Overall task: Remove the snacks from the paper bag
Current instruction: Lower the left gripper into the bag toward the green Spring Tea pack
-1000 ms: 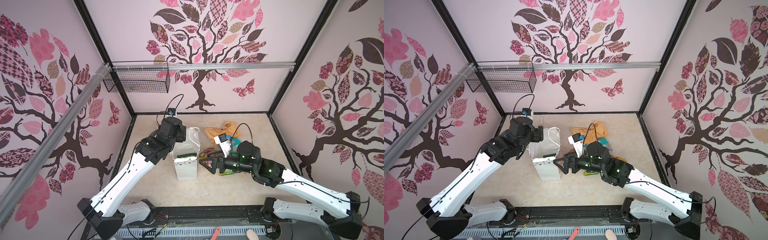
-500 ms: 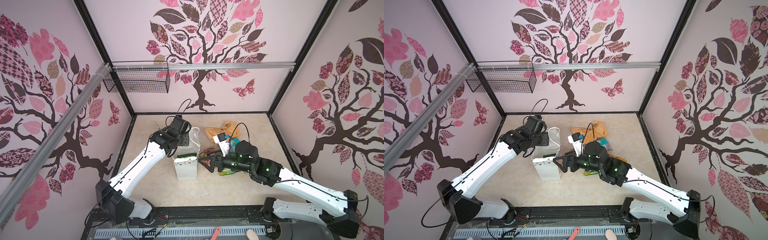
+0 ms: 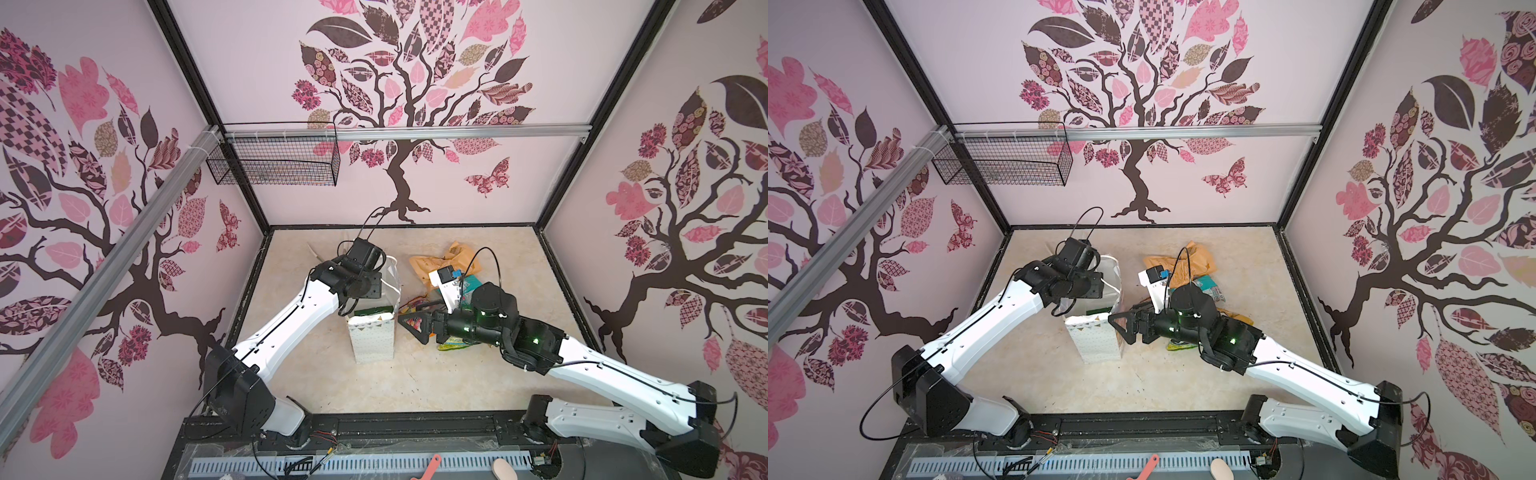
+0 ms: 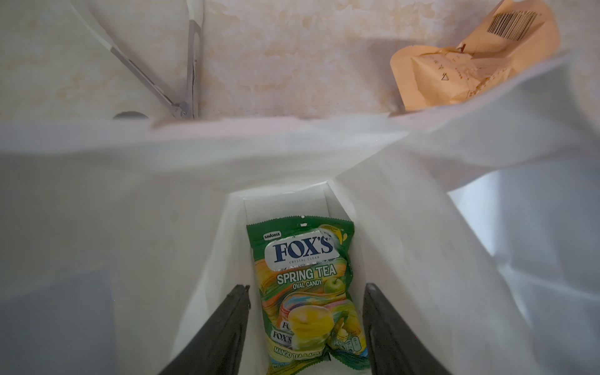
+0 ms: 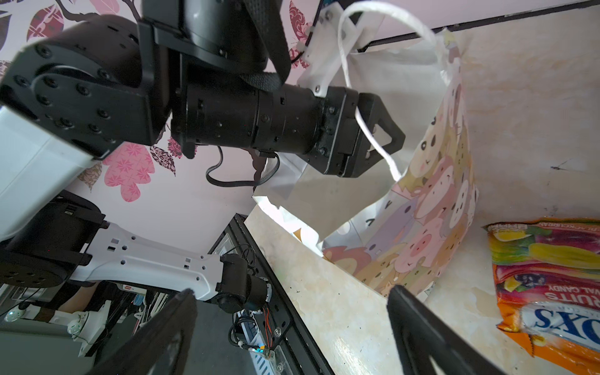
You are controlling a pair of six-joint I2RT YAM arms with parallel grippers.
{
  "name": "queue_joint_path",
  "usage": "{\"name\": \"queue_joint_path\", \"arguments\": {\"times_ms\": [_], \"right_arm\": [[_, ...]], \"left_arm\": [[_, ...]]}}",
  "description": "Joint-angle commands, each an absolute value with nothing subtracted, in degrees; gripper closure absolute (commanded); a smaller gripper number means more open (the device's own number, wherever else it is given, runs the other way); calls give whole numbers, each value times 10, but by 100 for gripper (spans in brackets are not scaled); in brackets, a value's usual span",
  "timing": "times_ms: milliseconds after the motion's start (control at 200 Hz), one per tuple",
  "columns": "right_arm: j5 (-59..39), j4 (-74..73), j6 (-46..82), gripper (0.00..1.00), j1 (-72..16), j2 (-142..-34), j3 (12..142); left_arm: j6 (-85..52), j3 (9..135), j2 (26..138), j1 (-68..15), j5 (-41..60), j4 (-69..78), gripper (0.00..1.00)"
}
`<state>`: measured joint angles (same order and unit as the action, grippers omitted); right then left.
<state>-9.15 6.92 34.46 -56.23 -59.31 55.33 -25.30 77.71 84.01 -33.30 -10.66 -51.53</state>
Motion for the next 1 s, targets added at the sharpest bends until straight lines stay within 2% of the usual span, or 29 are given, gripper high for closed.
{"name": "queue_joint_path", "arguments": {"times_ms": [0,230,510,775,995], "right_arm": [[-84,55,345,5,-564,-577,550],[-86,49,351,5,-564,-579,547],[-84,48,352,5,-564,-579,545],[-87,40,352,5,-564,-585,542],[-84,40,353,5,-564,-585,541]], "left_arm": [[-263,744,844,-331,-68,-500,41],[-261,694,834,-331,-27,-461,34],[-252,698,858,-332,-28,-484,29],[-219,649,752,-343,-40,-396,23],[-250,673,764,-371,-50,-473,24]]}}
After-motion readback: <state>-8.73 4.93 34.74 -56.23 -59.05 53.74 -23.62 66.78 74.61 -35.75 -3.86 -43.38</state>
